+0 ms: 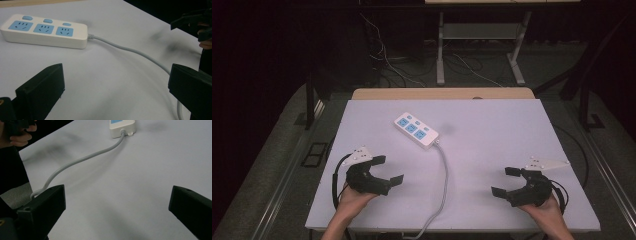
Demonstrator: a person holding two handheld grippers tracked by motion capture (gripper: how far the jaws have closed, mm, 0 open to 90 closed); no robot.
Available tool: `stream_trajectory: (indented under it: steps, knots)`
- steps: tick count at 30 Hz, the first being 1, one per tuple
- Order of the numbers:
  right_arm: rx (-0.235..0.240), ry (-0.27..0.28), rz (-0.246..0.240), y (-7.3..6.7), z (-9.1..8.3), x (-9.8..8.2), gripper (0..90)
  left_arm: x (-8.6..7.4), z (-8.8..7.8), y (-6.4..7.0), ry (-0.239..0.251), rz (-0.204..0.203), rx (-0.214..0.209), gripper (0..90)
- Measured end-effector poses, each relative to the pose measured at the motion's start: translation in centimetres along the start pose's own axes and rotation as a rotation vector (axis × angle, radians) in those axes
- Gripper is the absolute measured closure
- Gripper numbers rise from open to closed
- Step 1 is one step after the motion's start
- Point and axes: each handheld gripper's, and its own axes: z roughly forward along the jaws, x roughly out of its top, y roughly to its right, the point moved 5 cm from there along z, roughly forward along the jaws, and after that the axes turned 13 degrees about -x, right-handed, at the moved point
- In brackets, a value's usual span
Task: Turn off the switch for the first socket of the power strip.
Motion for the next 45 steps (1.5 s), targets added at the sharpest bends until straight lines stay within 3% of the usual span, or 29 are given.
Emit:
stream_trajectory:
  steps: [16,31,45]
  knots:
    - [-0.004,-0.006,-0.001,0.0,0.0,-0.1,0.6,2.3,2.0,-0.9,-0.066,0.031,-0.005,0.0]
    - [-0.004,-0.009,0.002,0.0,0.0,-0.2,0.6,3.9,3.2,-2.1,-0.125,0.039,-0.002,0.0]
    - [-0.002,-0.008,0.007,0.0,-0.1,-0.2,0.6,6.3,3.9,-3.0,-0.189,0.073,0.002,0.2]
